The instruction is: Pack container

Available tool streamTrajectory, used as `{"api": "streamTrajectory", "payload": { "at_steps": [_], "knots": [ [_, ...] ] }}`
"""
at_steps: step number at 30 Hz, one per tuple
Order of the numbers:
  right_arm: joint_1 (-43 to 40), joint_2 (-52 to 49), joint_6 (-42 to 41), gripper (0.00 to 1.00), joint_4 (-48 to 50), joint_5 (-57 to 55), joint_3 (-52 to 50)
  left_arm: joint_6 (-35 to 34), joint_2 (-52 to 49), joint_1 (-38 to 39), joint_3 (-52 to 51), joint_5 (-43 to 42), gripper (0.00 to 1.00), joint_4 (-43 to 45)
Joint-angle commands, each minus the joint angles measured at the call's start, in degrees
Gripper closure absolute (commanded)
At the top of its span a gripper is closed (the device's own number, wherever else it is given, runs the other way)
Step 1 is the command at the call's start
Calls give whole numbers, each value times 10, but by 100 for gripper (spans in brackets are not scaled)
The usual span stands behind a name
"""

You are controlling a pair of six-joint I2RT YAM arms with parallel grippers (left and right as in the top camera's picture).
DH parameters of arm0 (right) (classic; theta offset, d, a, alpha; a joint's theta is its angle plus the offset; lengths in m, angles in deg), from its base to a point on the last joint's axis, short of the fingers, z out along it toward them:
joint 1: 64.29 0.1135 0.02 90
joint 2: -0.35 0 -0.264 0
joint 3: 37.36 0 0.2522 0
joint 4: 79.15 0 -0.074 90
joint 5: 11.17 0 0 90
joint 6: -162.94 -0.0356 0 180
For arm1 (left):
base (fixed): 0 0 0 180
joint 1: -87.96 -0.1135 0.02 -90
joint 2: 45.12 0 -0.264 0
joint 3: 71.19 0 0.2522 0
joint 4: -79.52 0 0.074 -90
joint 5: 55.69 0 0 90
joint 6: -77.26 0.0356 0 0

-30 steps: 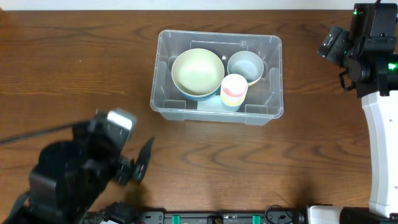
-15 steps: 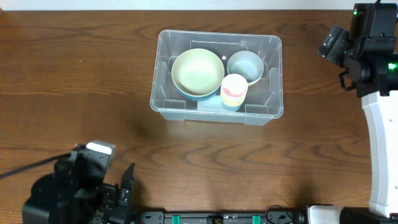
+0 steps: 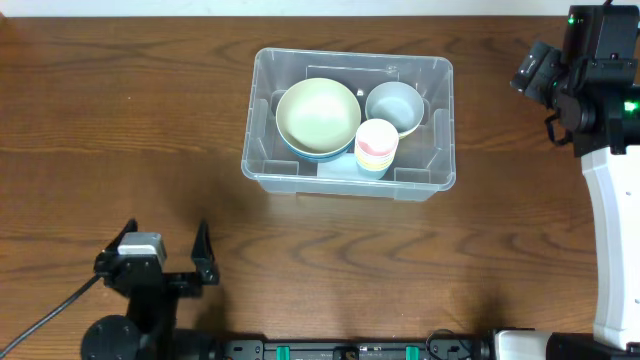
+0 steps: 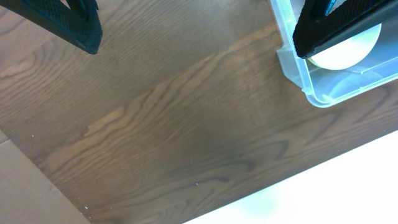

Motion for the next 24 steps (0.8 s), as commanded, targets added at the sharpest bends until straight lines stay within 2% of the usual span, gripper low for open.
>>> {"api": "streamTrajectory", "payload": {
  "at_steps": [1, 10, 16, 19, 24],
  "knots": [
    [-2, -1, -7, 1, 1, -4, 4, -15, 26, -9, -63, -42, 2, 79],
    [-2, -1, -7, 1, 1, -4, 4, -15, 64, -21, -218, -57, 2, 303],
    [-2, -1, -7, 1, 1, -4, 4, -15, 64, -22, -278, -68, 2, 423],
    [-2, -1, -7, 1, 1, -4, 4, -15, 64, -31, -302, -69, 2, 459],
    [-2, -1, -7, 1, 1, -4, 4, -15, 64, -40, -329, -69, 2, 461]
  ]
}}
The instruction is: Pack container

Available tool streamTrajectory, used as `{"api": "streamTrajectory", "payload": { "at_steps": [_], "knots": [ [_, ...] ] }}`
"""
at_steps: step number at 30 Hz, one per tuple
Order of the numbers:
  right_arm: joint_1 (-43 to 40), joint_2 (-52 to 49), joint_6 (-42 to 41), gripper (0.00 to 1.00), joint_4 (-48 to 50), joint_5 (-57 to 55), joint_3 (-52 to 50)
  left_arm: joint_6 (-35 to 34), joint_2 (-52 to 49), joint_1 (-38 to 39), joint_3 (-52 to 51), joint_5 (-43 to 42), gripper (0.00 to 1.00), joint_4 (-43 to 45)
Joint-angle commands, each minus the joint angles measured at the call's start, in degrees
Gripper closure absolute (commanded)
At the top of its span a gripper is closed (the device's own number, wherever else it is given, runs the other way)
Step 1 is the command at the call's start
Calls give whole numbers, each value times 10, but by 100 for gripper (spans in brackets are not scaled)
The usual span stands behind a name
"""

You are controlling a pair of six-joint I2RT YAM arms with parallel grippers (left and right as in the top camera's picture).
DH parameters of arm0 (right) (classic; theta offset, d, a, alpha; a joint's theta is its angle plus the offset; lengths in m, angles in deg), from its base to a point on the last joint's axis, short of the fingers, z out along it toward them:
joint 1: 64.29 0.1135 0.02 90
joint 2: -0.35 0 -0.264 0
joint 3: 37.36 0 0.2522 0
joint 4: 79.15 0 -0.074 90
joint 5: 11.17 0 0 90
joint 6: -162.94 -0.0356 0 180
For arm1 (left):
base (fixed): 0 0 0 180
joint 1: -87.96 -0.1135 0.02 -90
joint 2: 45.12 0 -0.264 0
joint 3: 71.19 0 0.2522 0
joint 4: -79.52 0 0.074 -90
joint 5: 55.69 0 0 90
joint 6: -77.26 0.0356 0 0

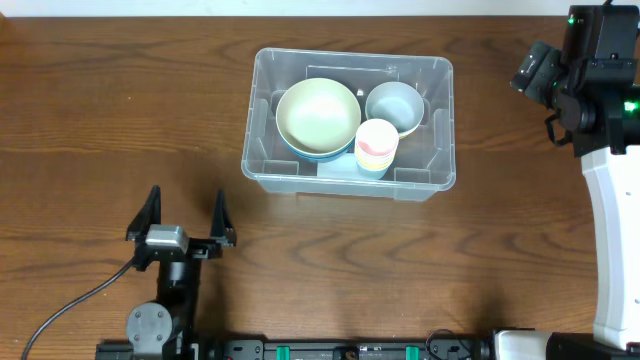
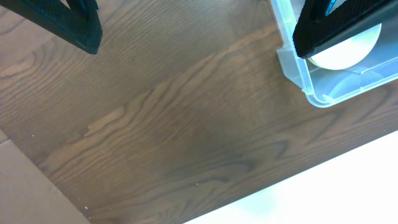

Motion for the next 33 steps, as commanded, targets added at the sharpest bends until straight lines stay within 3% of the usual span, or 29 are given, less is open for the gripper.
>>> {"api": "streamTrajectory", "payload": {
  "at_steps": [1, 5, 15, 33],
  "knots": [
    [-2, -1, -7, 1, 1, -4, 4, -7, 5, -6, -17, -8, 2, 4],
    [-2, -1, -7, 1, 1, -4, 4, -7, 5, -5, -40, -8, 2, -6],
    [-2, -1, -7, 1, 1, -4, 4, 15, 5, -5, -39, -3, 2, -171],
    [-2, -1, -7, 1, 1, -4, 4, 14, 3, -5, -39, -4, 2, -168]
  ]
}}
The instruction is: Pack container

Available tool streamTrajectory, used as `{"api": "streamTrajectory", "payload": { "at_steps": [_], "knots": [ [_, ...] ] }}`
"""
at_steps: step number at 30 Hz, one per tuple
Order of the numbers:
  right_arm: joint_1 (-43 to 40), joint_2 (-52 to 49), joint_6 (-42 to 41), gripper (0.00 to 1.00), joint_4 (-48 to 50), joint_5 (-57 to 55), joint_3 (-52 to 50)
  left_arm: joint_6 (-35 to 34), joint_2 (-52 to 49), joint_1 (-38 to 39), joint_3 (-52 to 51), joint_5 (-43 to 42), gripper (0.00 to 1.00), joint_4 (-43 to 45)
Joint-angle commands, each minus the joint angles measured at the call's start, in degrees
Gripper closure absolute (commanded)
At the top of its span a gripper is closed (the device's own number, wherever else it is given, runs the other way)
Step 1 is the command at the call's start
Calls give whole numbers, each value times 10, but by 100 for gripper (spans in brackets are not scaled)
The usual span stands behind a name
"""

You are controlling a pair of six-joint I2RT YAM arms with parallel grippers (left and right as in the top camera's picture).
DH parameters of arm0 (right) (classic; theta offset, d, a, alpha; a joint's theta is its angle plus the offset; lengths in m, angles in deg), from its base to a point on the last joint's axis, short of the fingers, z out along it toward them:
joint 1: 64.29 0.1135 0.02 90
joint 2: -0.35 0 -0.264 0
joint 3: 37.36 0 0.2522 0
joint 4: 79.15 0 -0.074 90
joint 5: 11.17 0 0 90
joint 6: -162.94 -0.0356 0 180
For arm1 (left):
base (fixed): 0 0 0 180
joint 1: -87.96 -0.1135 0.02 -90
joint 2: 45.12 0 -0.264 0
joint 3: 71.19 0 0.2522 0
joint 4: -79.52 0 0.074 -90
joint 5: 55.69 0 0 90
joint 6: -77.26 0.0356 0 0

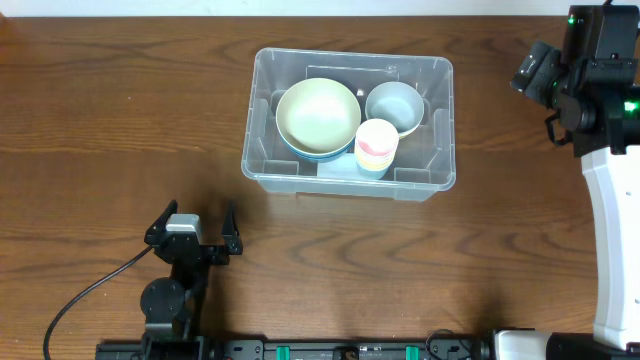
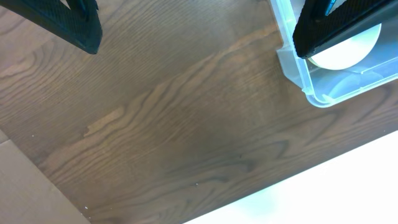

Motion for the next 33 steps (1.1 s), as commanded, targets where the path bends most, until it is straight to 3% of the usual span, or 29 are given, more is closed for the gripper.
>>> {"api": "streamTrajectory", "payload": {
  "at_steps": [1, 24, 33],
  "knots": [
    [-2, -1, -7, 1, 1, -4, 4, 9, 3, -3, -7, -8, 2, -25],
    [-2, 0, 10, 1, 1, -36, 4, 9, 3, -3, -7, -9, 2, -25],
    [-2, 109, 11, 1, -7, -37, -23, 9, 3, -3, -7, -9, 2, -25]
  ]
}}
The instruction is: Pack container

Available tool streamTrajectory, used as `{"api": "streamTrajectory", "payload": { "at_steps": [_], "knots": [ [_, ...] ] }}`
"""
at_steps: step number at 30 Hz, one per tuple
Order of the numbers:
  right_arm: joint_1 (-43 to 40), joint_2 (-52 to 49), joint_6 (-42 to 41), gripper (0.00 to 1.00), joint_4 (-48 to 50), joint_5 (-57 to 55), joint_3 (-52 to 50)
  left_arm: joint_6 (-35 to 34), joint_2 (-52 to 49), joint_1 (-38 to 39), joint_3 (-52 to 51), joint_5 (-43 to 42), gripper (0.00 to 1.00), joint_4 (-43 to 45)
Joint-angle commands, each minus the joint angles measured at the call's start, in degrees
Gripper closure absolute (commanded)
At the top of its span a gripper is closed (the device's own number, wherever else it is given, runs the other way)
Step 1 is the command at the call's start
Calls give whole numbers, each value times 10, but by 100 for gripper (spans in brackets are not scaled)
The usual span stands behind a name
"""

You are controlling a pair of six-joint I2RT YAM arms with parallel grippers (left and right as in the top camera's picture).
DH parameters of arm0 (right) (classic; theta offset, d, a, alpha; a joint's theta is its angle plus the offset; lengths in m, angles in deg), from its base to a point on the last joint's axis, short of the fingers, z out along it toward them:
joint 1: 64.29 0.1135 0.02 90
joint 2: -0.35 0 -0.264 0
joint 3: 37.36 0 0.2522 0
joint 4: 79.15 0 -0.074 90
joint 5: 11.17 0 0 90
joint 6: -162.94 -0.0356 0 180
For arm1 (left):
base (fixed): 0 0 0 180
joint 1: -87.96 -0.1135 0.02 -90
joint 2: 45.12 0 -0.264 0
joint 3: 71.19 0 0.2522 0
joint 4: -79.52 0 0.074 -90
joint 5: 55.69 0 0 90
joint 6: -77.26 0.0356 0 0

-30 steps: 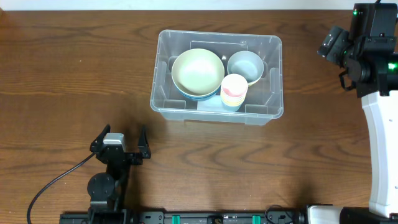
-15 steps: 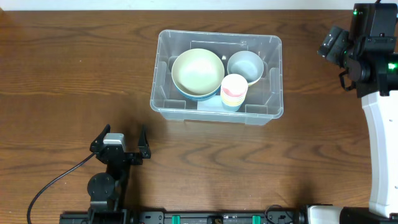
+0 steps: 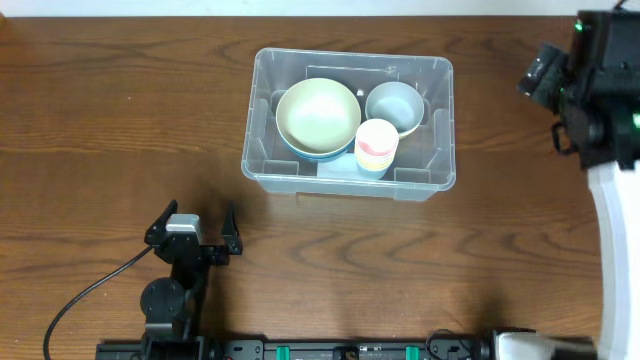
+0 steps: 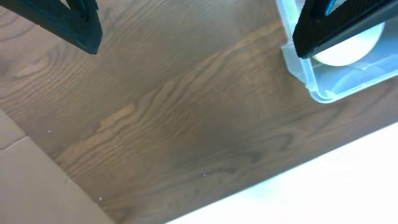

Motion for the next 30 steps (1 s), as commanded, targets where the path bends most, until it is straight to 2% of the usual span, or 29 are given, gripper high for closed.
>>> {"api": "streamTrajectory", "payload": {
  "at_steps": [1, 4, 11, 16, 21, 30],
  "knots": [
    [-2, 85, 7, 1, -1, -17, -25, 9, 3, -3, -7, -8, 2, -24],
    [-2, 154, 7, 1, 54, 6, -99, 9, 3, -3, -7, -8, 2, -24],
    [-2, 341, 8, 1, 369, 88, -419, 9, 3, -3, -7, -8, 2, -24],
    [-2, 467, 8, 1, 514, 143, -619, 9, 3, -3, -7, -9, 2, -24],
    [-2, 586, 8, 1, 560, 149, -762, 9, 3, -3, -7, -8, 2, -24],
    [-3, 740, 36, 1, 560, 149, -882, 9, 3, -3, -7, -8, 2, -24]
  ]
}}
